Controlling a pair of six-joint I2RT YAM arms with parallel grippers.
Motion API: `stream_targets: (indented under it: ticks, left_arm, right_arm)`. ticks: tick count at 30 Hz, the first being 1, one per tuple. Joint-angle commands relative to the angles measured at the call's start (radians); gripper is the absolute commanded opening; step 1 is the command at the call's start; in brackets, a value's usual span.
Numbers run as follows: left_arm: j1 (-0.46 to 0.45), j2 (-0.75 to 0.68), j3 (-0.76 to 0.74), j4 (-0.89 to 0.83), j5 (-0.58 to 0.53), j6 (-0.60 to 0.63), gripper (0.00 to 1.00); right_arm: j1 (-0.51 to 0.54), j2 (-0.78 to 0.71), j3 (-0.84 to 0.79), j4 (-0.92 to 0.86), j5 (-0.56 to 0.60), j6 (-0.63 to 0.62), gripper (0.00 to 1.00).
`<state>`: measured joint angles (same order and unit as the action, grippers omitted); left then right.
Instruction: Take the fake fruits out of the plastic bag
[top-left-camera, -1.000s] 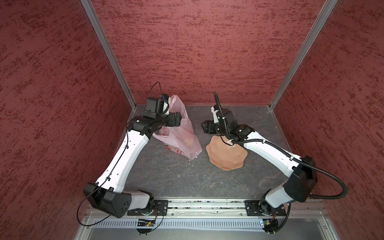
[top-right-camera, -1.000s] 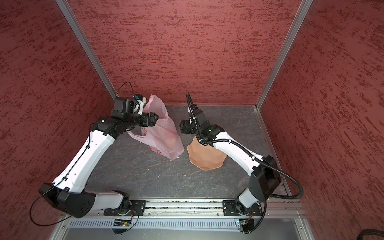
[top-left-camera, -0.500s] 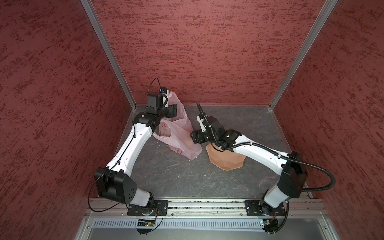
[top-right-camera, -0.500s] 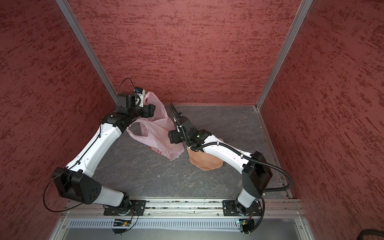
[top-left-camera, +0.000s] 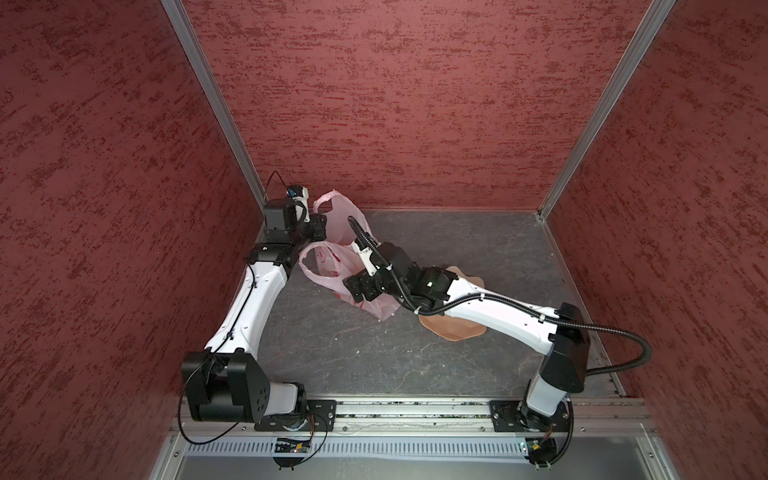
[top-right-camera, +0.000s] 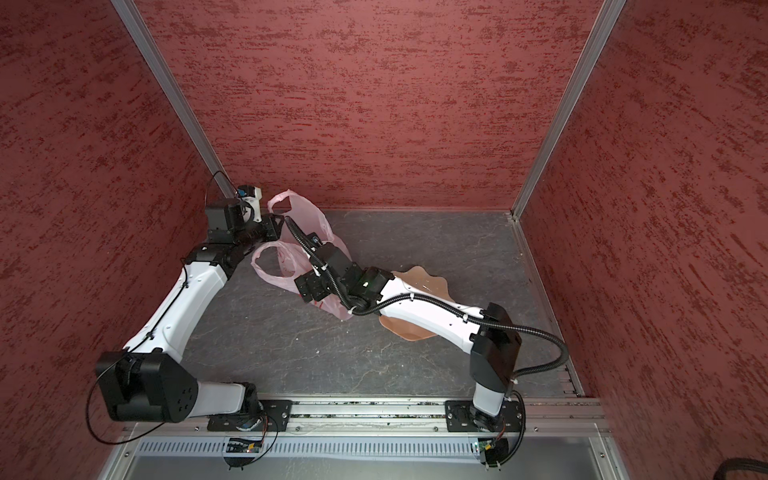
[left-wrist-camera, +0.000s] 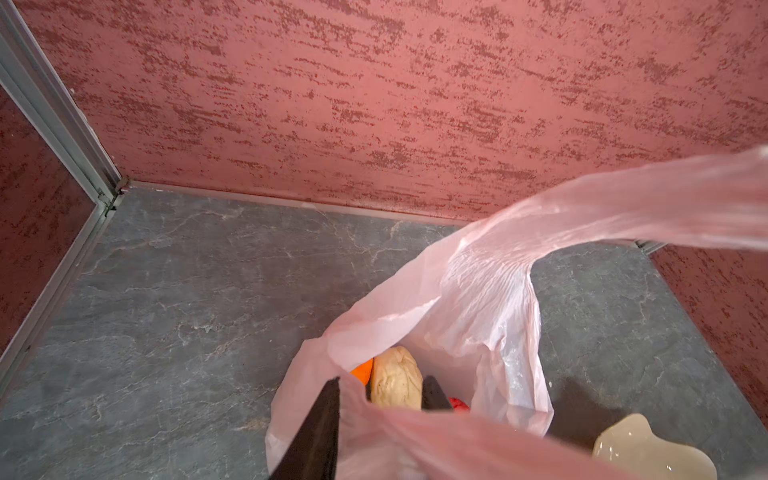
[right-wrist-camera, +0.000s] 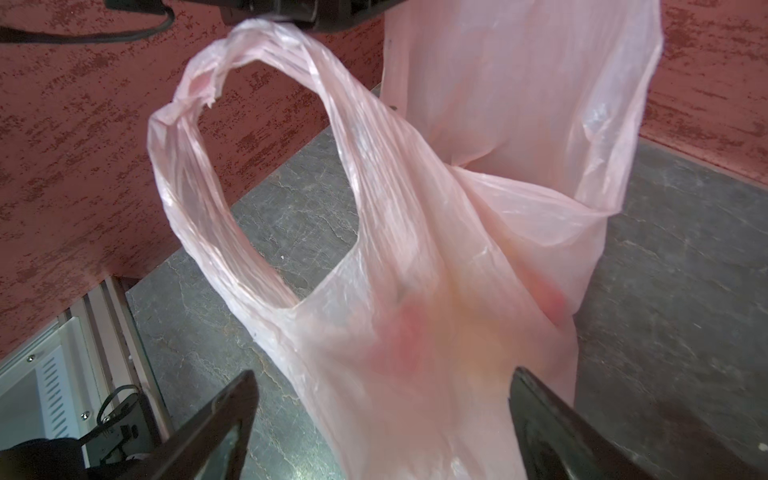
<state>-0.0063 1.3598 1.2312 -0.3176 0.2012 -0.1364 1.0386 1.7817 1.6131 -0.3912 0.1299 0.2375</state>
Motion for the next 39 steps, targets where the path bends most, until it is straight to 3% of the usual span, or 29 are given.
stream_targets:
  ticks: [1,6,10,14,17,22,25,31,39]
  left_arm:
    - [0.035,-0.028,-0.032,0.081,0.076,-0.059,0.34]
    - [0.07,-0.025,-0.06,0.122,0.142,-0.094,0.33]
    - [0.087,-0.017,-0.079,0.162,0.179,-0.124,0.32]
    - [0.101,-0.005,-0.101,0.211,0.209,-0.165,0.27]
    - [0.111,0.012,-0.114,0.262,0.21,-0.221,0.15]
    - [0.127,0.039,-0.113,0.34,0.172,-0.339,0.02]
    - [0.131,0.041,-0.104,0.359,0.141,-0.379,0.01]
    - [0.144,0.035,-0.081,0.371,0.104,-0.432,0.0]
    - [0.166,0.109,0.068,0.317,0.147,-0.495,0.0]
  right_arm:
    - [0.008,0.055,0.062,-0.038,0.032,-0.017,0.95]
    - [0.008,0.127,0.135,-0.053,0.027,-0.028,0.92]
    - [0.002,0.178,0.176,-0.04,0.058,-0.027,0.81]
    - [-0.024,0.2,0.184,0.004,0.049,-0.006,0.52]
    - [-0.047,0.191,0.18,0.039,0.032,-0.003,0.28]
    - [-0.097,0.157,0.181,0.091,0.021,-0.017,0.06]
    - [-0.138,0.135,0.178,0.124,-0.008,-0.016,0.0]
    - [-0.252,0.156,0.227,0.173,-0.118,0.032,0.0]
    - [-0.35,0.305,0.506,0.103,-0.25,0.017,0.0]
